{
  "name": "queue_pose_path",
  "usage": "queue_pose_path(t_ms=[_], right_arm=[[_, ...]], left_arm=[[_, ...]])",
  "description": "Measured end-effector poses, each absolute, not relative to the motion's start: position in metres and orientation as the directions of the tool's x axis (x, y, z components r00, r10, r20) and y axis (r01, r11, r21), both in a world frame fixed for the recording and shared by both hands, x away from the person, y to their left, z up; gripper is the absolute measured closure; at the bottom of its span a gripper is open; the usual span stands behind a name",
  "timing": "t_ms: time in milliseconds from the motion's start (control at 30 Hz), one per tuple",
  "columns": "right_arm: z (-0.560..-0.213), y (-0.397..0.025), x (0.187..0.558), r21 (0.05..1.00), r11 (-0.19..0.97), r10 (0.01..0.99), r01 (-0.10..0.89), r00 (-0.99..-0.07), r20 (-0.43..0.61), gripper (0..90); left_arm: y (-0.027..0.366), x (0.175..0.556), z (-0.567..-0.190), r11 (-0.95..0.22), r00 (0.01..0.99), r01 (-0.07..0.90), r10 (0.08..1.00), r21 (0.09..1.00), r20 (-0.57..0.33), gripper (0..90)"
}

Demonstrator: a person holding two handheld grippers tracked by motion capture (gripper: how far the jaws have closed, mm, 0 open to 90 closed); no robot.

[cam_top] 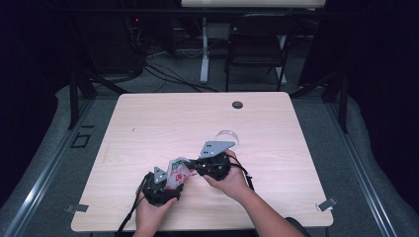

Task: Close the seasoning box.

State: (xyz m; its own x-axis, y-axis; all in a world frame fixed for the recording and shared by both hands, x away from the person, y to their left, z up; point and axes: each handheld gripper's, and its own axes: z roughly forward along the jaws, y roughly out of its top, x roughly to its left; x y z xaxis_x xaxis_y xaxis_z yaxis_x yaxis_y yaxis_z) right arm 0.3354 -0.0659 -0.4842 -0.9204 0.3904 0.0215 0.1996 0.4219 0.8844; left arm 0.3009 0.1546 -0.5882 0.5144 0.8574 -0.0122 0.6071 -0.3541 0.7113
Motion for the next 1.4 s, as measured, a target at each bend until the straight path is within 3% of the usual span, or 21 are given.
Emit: queue_pose_path(t_ms=[100,233,633,1100,1400], right_arm=[[-0.484,-0.066,0.335,0.885,0.421,0.388,0.199,-0.921,0.023,89.6],[-0.483,-0.067,0.335,0.886,0.419,0.384,0.197,-0.923,0.023,89.3],[-0.482,-0.069,0.335,0.892,0.405,0.368,0.201,-0.929,0.042,84.0],[-0.475,-0.070,0.331,0.902,0.394,0.276,0.174,-0.959,0.065,62.1],[-0.476,-0.063,0.325,0.902,0.412,0.224,0.132,-0.974,0.040,55.2]], left_arm=[[0.155,0.300,-0.588,-0.344,0.505,0.596,0.863,0.725,-0.007,37.5],[0.156,0.299,-0.588,-0.334,0.497,0.594,0.868,0.732,-0.007,45.9],[0.161,0.299,-0.584,-0.316,0.506,0.574,0.862,0.756,-0.024,60.1],[0.165,0.297,-0.572,-0.390,0.496,0.540,0.863,0.746,0.092,62.7],[0.161,0.292,-0.564,-0.468,0.535,0.492,0.827,0.734,0.169,62.7]])
